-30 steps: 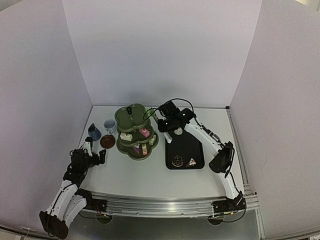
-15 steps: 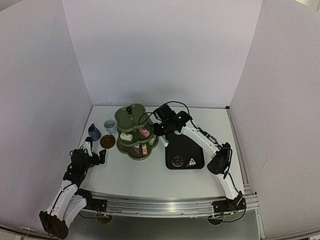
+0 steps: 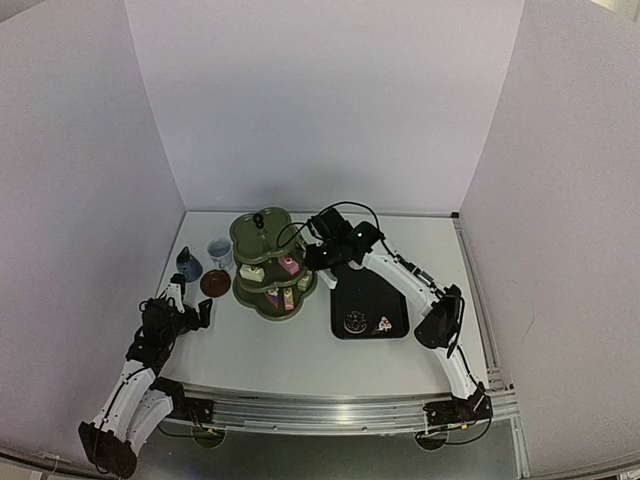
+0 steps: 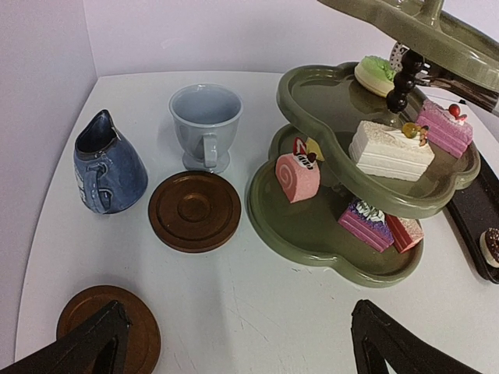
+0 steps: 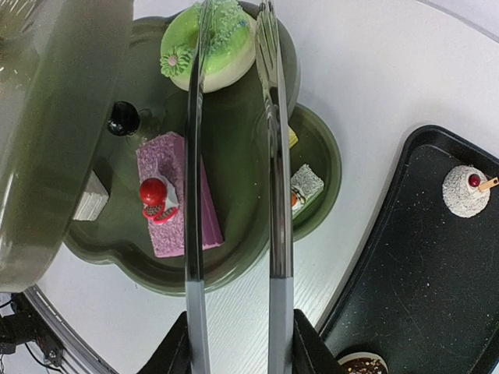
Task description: Serve the afternoon tea
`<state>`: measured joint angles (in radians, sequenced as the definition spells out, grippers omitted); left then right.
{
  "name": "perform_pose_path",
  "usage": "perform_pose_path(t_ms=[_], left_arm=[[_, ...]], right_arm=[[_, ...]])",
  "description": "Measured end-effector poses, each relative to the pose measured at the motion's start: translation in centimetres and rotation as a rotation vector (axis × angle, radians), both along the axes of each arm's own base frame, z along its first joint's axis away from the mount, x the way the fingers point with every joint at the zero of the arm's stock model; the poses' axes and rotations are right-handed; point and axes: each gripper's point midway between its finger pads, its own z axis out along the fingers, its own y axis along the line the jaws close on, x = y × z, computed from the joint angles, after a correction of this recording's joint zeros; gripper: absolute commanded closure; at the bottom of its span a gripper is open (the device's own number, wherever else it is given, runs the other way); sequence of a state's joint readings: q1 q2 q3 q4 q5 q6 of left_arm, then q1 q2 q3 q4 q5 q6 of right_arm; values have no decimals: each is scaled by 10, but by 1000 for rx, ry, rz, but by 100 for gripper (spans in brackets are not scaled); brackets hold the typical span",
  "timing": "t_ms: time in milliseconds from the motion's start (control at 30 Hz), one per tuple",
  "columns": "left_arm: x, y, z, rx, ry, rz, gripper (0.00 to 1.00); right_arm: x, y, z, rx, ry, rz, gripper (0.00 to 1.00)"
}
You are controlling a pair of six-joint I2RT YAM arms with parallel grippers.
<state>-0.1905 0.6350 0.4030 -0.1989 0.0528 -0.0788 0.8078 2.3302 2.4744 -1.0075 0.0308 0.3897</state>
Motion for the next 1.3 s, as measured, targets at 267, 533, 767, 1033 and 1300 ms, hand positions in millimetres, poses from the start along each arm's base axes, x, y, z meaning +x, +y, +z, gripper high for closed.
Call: perform_pose_path(t_ms=[267, 533, 767, 1033, 1300], left_arm=[[0, 0, 0, 0, 0, 0, 0], [0, 0, 0, 0, 0, 0, 1], [0, 0, 0, 0, 0, 0, 1], [0, 0, 0, 0, 0, -1, 1], [0, 0, 0, 0, 0, 0, 0]], right_arm=[[5, 0, 8, 16, -30, -23, 66], [2, -4, 38, 67, -67, -39, 66], [1, -25, 33, 16, -73, -116, 67], [-3, -65, 51, -23, -124, -224, 67], [-28, -105, 76, -49, -165, -252, 67]])
